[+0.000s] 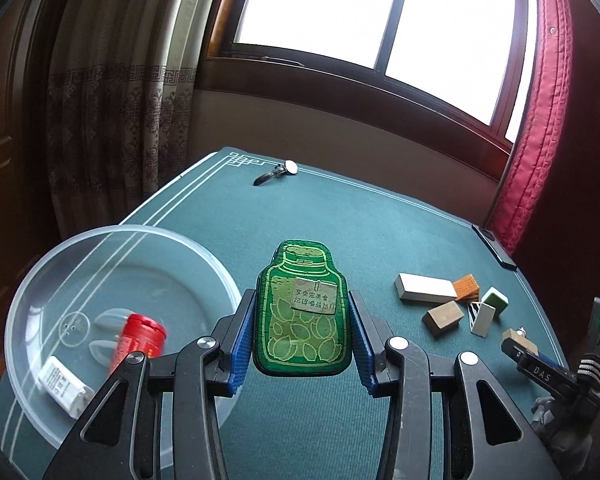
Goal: Organize rigid objects
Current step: 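Carry the tin over the bowl and release it with the left tool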
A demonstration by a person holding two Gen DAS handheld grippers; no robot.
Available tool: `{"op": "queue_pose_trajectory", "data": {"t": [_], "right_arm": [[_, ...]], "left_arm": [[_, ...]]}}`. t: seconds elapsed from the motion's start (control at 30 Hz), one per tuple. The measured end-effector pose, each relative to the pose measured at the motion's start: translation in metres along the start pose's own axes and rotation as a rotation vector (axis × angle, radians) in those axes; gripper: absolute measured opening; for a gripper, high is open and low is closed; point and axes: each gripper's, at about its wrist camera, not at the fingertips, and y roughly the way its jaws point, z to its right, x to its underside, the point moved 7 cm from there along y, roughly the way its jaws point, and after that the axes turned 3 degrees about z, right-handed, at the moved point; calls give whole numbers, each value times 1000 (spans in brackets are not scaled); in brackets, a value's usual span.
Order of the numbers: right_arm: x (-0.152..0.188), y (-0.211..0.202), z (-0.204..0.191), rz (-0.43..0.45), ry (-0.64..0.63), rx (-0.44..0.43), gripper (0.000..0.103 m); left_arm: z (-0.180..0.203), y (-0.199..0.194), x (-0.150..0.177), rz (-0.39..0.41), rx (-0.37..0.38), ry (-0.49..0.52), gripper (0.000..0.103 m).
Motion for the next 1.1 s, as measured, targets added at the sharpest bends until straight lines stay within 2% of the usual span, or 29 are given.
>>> {"op": "queue_pose_trajectory", "data": {"t": [0.53,0.6,0.67,1.1], "right_arm": [[0,0,0,0,0,0,94],[1,0,0,1,1,0,94],[0,0,0,1,2,-1,94],[3,-5,-14,2,-35,-18,94]], "left_arm": [[-98,-16,-16,43,-183,-83,45],[-108,-18,-17,48,-203,-106,49],[-117,-19,-18,52,-222,-129,73],[-130,-25,-24,63,-219,-152,74]]}}
